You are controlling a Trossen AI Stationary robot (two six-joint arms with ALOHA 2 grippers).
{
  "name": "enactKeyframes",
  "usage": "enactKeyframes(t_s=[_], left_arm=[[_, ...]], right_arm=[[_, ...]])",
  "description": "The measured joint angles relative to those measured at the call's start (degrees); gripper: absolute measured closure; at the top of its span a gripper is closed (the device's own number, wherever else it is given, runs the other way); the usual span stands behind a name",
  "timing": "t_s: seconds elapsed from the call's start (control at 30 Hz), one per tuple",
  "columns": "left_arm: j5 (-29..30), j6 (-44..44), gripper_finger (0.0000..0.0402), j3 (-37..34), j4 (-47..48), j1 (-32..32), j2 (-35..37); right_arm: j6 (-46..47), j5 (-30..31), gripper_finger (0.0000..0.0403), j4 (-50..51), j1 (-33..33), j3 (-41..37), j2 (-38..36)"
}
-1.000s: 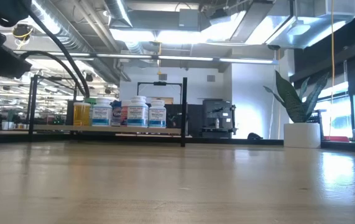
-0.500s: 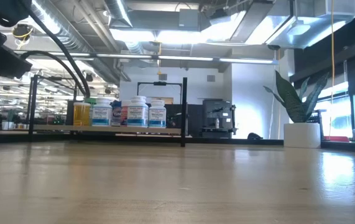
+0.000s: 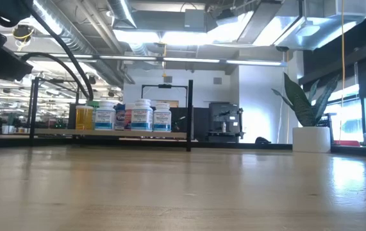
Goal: Pick and place medicine bottles onto shelf by color
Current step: Put the white black pill bottle on the shelf
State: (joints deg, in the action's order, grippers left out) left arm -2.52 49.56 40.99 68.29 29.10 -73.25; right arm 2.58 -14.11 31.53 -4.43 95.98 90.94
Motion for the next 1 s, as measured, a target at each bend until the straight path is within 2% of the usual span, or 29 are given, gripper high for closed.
enactKeyframes(t_s=[0.23, 0.5, 0.73, 1.0], left_arm=[[-0.06, 0.0, 0.0249, 0.99, -0.02, -0.38, 0.0], [0.04, -0.32, 0.0249, 5.23, 0.95, -4.38, 0.0], [1.73, -3.77, 0.0249, 11.27, 3.79, -10.89, 0.0], [3.99, -4.29, 0.0249, 22.06, 10.04, -21.56, 0.0]], right_arm=[[0.01, 0.0, 0.018, 0.0, 0.0, 0.0, 0.0], [0.01, 0.0, 0.018, 0.0, 0.0, 0.0, 0.0], [0.01, 0.0, 0.018, 0.0, 0.0, 0.0, 0.0], [0.01, 0.0, 0.018, 0.0, -0.01, 0.0, 0.0]])
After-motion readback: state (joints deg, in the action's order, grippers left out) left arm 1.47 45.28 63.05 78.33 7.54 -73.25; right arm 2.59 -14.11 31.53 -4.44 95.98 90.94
